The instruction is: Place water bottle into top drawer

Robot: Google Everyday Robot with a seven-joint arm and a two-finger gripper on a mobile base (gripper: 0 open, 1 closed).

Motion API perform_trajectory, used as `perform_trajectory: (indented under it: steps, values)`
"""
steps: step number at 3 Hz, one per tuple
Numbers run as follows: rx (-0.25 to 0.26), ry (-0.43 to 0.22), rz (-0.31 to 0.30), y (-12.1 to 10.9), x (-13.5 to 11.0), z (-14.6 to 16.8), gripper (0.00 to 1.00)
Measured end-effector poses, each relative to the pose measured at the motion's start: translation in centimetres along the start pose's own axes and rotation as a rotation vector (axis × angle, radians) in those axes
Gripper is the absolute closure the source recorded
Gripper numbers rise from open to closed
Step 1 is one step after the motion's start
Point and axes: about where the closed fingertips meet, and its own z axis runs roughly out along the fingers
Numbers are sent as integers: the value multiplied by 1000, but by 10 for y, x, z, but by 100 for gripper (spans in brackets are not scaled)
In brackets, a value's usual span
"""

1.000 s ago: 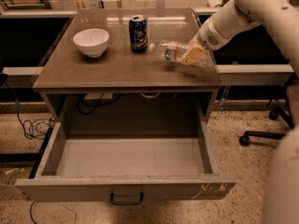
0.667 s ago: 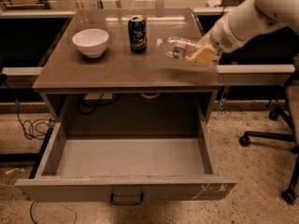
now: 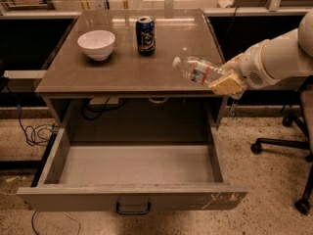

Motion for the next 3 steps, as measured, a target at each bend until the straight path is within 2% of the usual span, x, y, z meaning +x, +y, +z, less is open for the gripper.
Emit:
perform_trajectory:
  steps: [1,2,3]
  values:
    - [0,0,0,0,0,0,100]
    - [-17,-12,-21,16,-6,6,100]
    - [-42,-39,-50,51,-11,9,100]
